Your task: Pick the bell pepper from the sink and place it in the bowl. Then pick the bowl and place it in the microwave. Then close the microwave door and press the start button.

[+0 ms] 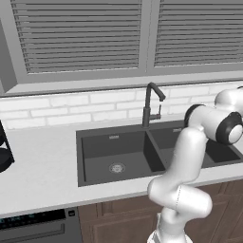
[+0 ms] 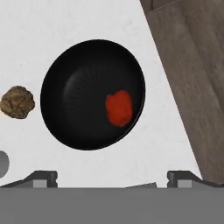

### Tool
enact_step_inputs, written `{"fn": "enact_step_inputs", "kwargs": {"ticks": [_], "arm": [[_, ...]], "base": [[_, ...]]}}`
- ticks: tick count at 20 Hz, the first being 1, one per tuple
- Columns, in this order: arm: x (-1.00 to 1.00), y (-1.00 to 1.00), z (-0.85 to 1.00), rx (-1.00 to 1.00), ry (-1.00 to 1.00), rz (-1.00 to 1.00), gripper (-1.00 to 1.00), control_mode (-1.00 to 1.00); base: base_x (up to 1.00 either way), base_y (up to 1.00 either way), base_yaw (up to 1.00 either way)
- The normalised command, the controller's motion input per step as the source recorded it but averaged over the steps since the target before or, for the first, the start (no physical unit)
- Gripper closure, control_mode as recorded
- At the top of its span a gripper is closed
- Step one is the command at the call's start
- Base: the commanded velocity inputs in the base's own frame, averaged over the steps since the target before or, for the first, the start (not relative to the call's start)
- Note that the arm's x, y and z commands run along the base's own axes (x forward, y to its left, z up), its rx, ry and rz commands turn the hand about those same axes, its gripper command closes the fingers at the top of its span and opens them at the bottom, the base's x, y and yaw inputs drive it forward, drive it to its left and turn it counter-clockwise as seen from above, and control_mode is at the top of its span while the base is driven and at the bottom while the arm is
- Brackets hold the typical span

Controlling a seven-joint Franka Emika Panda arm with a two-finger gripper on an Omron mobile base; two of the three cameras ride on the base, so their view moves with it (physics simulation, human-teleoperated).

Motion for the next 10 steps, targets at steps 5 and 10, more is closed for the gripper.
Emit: {"fn": "enact_step_inputs", "kwargs": {"ticks": [5, 10], "arm": [[0.0, 0.21, 0.29, -0.01, 0.2, 0.09, -1.0, -1.0], [0.01, 0.06, 0.09, 0.0, 0.23, 0.15, -1.0, -1.0]], "base": [[0.0, 0.0, 0.0], [0.0, 0.0, 0.0]]}}
